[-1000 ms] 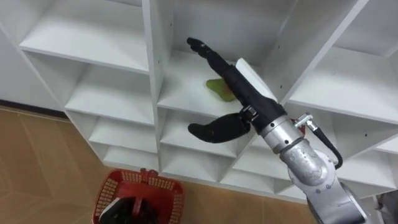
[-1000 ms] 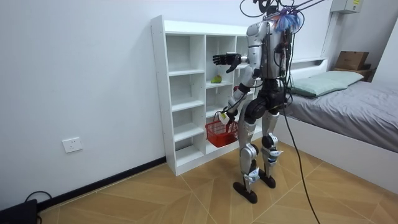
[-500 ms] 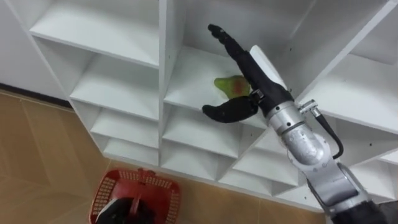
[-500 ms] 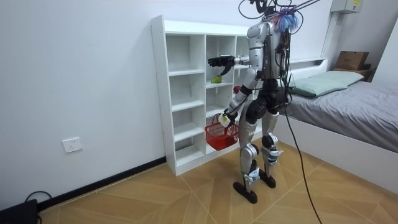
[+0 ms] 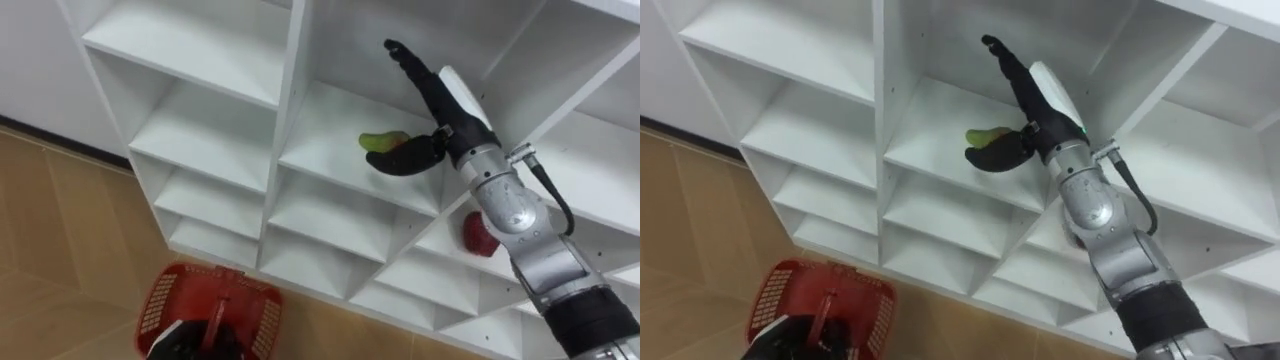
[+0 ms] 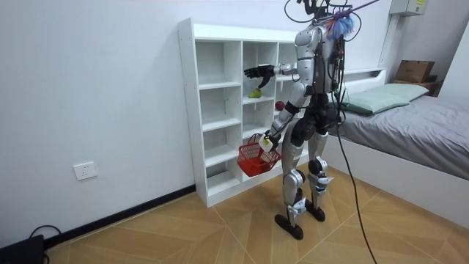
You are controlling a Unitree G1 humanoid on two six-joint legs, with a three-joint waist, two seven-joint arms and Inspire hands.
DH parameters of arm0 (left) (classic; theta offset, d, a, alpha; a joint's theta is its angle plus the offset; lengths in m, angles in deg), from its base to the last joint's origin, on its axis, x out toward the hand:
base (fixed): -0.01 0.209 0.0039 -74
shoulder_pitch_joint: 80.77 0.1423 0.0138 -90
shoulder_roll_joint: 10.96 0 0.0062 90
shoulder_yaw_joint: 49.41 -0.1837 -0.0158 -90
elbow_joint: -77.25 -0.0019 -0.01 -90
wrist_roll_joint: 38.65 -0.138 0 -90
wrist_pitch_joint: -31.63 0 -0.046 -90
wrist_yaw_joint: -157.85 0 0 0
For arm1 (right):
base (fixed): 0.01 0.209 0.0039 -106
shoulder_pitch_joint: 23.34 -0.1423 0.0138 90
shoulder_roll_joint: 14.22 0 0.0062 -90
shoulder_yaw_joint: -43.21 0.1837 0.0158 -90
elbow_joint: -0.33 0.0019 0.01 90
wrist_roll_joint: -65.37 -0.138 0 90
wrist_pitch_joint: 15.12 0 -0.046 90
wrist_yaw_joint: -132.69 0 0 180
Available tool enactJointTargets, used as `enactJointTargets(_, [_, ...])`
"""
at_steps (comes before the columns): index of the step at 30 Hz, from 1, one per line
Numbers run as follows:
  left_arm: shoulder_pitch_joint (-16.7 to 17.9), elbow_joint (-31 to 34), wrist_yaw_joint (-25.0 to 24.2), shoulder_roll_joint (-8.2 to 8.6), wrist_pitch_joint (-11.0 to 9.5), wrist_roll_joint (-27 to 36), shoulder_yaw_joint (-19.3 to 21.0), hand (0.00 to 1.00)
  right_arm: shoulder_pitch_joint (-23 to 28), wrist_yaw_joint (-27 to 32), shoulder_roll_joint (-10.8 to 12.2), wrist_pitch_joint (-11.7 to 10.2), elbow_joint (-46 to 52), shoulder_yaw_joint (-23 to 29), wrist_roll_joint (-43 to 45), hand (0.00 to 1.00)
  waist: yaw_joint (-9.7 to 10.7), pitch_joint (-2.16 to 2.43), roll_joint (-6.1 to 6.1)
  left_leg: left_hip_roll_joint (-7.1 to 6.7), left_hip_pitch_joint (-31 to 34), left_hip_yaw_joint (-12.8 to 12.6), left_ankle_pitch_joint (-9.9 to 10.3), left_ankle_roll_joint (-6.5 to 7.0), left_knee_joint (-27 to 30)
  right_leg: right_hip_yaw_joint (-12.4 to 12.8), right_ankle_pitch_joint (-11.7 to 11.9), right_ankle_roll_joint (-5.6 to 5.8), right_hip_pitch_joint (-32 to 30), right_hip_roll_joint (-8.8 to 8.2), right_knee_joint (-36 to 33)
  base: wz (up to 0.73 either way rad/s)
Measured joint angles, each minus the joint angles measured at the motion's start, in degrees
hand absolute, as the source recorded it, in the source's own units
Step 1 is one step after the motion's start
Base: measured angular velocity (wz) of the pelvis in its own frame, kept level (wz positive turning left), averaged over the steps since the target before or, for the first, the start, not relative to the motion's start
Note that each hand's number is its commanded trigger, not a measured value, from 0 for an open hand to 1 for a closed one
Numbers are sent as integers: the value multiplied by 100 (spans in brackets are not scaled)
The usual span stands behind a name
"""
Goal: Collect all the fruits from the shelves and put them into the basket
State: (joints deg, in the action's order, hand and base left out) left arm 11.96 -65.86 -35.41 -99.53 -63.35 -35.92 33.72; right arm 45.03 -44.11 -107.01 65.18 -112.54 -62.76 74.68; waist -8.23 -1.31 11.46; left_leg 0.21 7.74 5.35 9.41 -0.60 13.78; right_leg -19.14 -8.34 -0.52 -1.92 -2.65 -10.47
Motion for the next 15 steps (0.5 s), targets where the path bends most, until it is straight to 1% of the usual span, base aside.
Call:
enactJointTargets(2, [13,1,-62,-1,34,-42,3,100,0,-3,0,2,-19,52,79,0,1,-1,-2,-1,20,1,-5,-2,1,0,0,0,-16,0,1,0])
enactJointTargets(6, [18,26,-170,6,90,-113,0,100,-72,-3,0,107,-78,90,481,0,-14,3,7,-4,76,18,-23,-5,-2,-6,0,0,-63,0,-1,0])
enactJointTargets(8, [13,27,-207,-3,92,-108,-6,100,-126,29,-19,103,-259,79,500,0,-50,3,16,-4,68,18,-24,-5,-19,-7,0,0,-63,0,-2,0])
enactJointTargets(10, [0,26,-206,-19,91,-108,-5,100,-277,92,-44,120,-708,32,497,0,-107,6,38,-5,74,16,-25,-4,-23,-5,0,0,-94,-2,-4,0])
enactJointTargets(13, [-11,16,-204,-40,91,-110,-6,100,-304,105,-149,162,-926,-51,492,0,-196,2,70,-4,94,22,-27,-4,-34,-14,0,0,-121,-3,-4,0])
enactJointTargets(15, [-15,16,-203,-55,91,-110,-2,100,-337,113,-148,163,-1006,-89,498,0,-202,-2,88,-4,98,34,-27,-4,-42,-41,0,0,-121,-4,-4,5])
